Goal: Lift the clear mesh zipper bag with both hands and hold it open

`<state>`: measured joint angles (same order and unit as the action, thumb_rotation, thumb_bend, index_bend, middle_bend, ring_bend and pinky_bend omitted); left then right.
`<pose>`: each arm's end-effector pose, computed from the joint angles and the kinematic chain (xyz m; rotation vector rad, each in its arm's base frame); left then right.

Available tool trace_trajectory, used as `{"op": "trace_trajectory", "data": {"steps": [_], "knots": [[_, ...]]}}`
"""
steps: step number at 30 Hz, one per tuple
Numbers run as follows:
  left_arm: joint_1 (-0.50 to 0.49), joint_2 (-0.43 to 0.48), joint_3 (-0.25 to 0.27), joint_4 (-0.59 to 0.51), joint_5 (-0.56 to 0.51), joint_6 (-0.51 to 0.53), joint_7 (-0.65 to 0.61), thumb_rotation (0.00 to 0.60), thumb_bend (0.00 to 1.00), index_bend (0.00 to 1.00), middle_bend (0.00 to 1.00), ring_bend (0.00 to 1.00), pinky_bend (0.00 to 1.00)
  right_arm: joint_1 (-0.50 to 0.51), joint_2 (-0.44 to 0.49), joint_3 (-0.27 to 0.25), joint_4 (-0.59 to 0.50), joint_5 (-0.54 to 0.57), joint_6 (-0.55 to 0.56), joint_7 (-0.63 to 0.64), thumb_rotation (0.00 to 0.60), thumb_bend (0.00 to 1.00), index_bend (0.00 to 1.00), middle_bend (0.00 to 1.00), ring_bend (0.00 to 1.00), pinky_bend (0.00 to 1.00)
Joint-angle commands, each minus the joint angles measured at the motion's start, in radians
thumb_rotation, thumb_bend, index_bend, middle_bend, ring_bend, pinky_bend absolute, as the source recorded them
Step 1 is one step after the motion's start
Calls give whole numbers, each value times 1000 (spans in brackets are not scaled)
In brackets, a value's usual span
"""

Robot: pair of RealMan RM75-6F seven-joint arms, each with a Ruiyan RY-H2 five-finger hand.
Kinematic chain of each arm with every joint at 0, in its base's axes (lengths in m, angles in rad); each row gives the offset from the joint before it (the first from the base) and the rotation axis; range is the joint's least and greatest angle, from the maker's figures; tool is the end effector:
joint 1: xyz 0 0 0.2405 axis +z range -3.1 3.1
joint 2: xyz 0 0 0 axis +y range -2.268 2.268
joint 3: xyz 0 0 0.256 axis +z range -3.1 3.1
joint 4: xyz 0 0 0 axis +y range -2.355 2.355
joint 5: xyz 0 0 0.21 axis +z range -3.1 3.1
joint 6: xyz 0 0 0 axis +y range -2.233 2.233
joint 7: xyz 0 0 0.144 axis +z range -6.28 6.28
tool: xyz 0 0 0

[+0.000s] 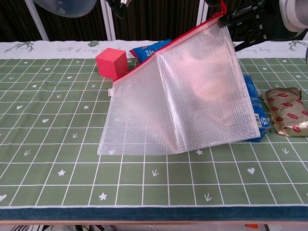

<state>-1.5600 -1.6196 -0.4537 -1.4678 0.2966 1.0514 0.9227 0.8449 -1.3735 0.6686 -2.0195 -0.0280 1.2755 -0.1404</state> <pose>0.1459 0.3940 -0.0035 -1.9027 -0.6491 -1.0166 -0.0700 -0.3512 0.0753 0.8034 -2.0065 1.2106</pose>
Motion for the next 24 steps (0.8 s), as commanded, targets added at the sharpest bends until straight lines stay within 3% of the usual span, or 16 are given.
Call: {"op": "trace_trajectory", "data": {"steps": [1, 24], "knots": [[12, 12, 10, -18, 6, 3, -9, 600, 485, 617, 199, 0, 0, -6, 8, 16, -3, 13, -3, 12, 600, 548, 645, 224, 0, 228], [100, 78, 78, -82, 8, 28, -42, 600, 485, 617, 199, 0, 0, -28, 62, 89, -35, 59, -21, 79, 600, 581, 684, 254, 0, 237]]}}
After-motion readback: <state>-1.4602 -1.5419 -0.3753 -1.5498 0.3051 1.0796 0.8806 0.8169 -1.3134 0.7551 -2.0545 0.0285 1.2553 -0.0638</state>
